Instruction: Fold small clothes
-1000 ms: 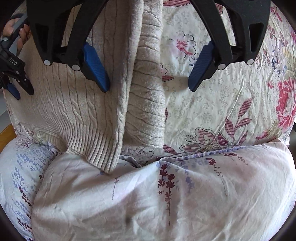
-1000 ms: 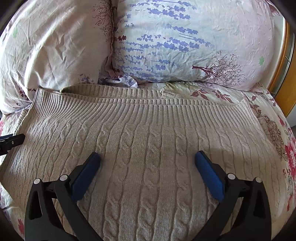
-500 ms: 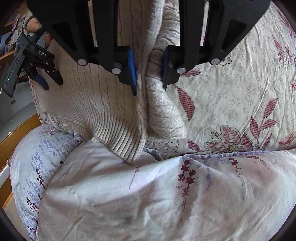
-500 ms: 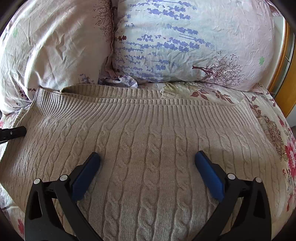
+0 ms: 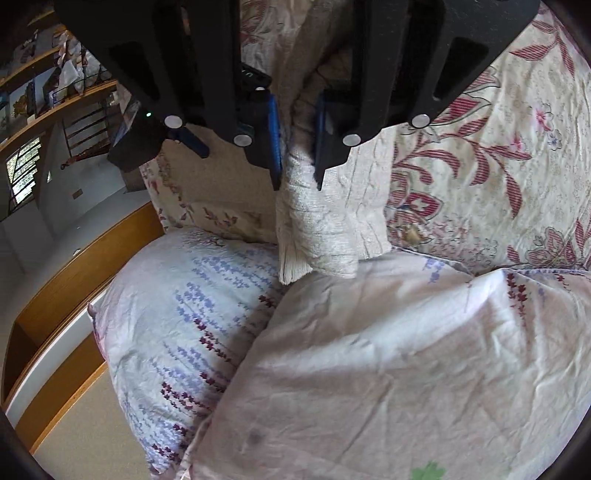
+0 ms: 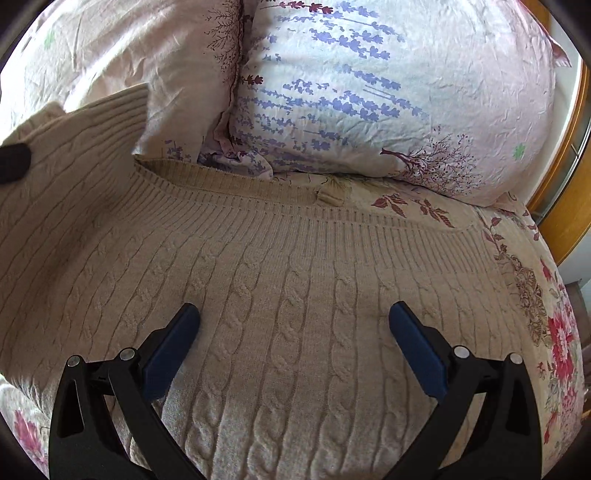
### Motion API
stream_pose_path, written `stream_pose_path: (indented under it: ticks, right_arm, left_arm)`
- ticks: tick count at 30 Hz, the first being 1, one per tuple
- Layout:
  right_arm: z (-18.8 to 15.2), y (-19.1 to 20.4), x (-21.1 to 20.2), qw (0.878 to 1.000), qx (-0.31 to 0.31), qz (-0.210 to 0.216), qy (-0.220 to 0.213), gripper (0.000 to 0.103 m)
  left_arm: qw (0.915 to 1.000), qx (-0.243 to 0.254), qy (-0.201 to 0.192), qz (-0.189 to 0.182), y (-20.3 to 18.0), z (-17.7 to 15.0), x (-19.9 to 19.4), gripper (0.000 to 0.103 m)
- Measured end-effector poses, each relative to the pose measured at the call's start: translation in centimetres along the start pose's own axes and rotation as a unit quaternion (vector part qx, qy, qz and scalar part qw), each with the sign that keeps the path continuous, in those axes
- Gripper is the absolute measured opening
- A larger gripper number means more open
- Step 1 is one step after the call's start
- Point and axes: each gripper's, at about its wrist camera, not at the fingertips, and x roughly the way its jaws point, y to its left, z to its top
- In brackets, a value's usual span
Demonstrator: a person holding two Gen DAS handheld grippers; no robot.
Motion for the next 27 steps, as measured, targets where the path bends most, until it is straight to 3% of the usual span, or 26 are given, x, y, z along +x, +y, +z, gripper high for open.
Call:
stream_pose_path:
  ticks: [4,7,10,12,14,16,18,21,22,24,26,27]
  right_arm:
    - [0.7,-1.5,-0.4,1.000,-0.011,-0.021,-0.003,0.102]
    - [1.2,-4.1,-0.4,0.998,0.001,-0.067,-0.016,0.102]
    - [1.8,-7.8,0.3,0.992,0.033,-0.119,-0.014,0.102]
    - [1.9,-10.6,0.6,0.991,0.075,-0.110,-0.007,0.102]
    - [1.8,-13.0,0.4,0.989,0.123,-0.079,-0.008,0.102]
    - [1.6,-14.4,-0.5,0.986,0.156,-0.046,-0.022,0.102]
    - [1.3,-14.7,-1.6,0.983,0.176,0.015,-0.048,0.102]
    - [1.2,-14.4,-2.1,0.961,0.196,0.184,-0.064,0.099]
    - [1.2,-13.7,-1.7,0.951,0.195,0.237,-0.046,0.095]
    - [1.1,-12.2,0.0,0.929,0.199,0.312,0.014,0.077]
    - [0.5,-10.9,1.8,0.914,0.206,0.340,0.075,0.068]
    - [0.3,-10.3,1.9,0.915,0.206,0.336,0.085,0.065]
  left_arm:
    - [0.9985,-0.010,0.003,-0.054,-3.4,0.4,2.0,0.007]
    - [0.9951,-0.016,0.012,-0.097,-6.2,0.0,4.7,0.007]
    - [0.9917,-0.012,0.049,-0.119,-7.8,-1.3,8.0,0.009]
    - [0.9842,-0.025,0.085,-0.154,-7.7,-2.1,9.3,0.011]
    - [0.9730,-0.048,0.110,-0.197,-6.9,-2.8,9.3,0.019]
    - [0.9726,-0.052,0.083,-0.211,-5.9,-3.2,7.4,0.051]
    - [0.9834,-0.032,0.013,-0.178,-4.8,-3.7,4.1,0.062]
    - [0.9894,-0.017,-0.114,-0.089,-3.0,-5.0,-0.5,0.088]
    - [0.9873,-0.018,-0.145,-0.061,-2.4,-5.5,-1.2,0.091]
    - [0.9839,-0.016,-0.176,-0.028,-1.0,-6.0,-1.9,0.091]
    - [0.9826,-0.023,-0.184,-0.012,0.4,-6.5,-1.9,0.091]
    - [0.9824,-0.027,-0.184,-0.011,1.2,-6.5,-1.9,0.091]
